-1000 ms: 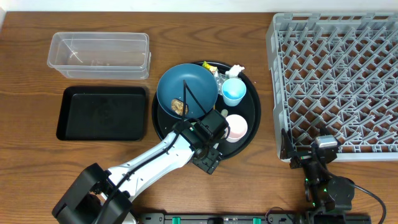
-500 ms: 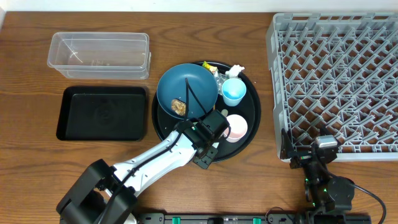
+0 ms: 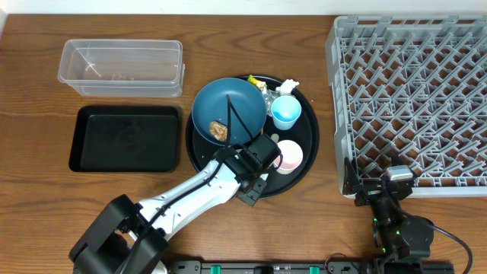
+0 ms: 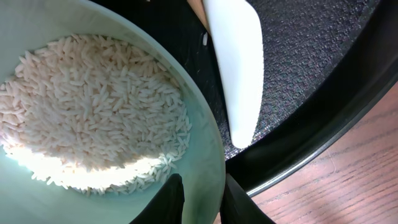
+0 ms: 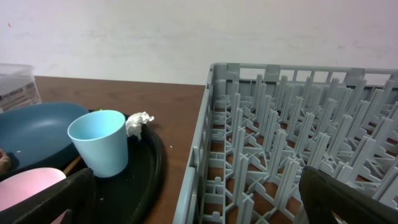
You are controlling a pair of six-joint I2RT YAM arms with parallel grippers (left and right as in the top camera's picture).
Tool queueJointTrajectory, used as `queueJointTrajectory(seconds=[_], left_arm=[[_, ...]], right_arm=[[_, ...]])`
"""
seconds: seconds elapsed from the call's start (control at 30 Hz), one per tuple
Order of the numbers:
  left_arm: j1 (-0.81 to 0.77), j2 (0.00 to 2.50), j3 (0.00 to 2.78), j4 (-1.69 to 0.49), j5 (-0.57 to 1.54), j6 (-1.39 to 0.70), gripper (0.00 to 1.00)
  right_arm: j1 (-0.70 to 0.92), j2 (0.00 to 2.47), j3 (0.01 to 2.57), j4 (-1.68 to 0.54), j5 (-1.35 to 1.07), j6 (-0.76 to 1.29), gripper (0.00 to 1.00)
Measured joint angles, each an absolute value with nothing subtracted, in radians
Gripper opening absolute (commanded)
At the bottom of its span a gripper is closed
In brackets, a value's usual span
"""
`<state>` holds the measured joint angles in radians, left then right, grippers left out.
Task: Sort waste into correct bins and load items into the dishwasher rack
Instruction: 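Grasp the rim of the mint-green rice bowl with the left gripper, then lift the rice bowl and carry it left over the black tray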
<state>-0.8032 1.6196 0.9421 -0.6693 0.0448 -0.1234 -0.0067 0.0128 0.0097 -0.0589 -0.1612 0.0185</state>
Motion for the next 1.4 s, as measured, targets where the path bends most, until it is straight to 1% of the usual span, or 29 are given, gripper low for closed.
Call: queueJointTrajectory(seconds=[0.1,0.17,0.7,1.4], left_arm=[[-0.803,1.62,0.942,-0.669,0.045,-0.124,0.21],[-0.803,1.62,0.942,-0.669,0.045,-0.129,0.06],[-0.806,1.612,0.949,-0.68,0.014,-0.115,0.06],[-0.806,1.434,0.949,-0.78,-0.023,-0.064,0.06]], right_arm=[[-0.007,0.013,0.01,-0.059,-0.161,0.019,0.99],[-0.007,0.013,0.01,-0.059,-0.161,0.018,0.99],[-0.007,0.013,0.01,-0.059,-0.161,0.018,0.99],[-0.007,0.013,0.01,-0.059,-0.161,0.018,0.99]])
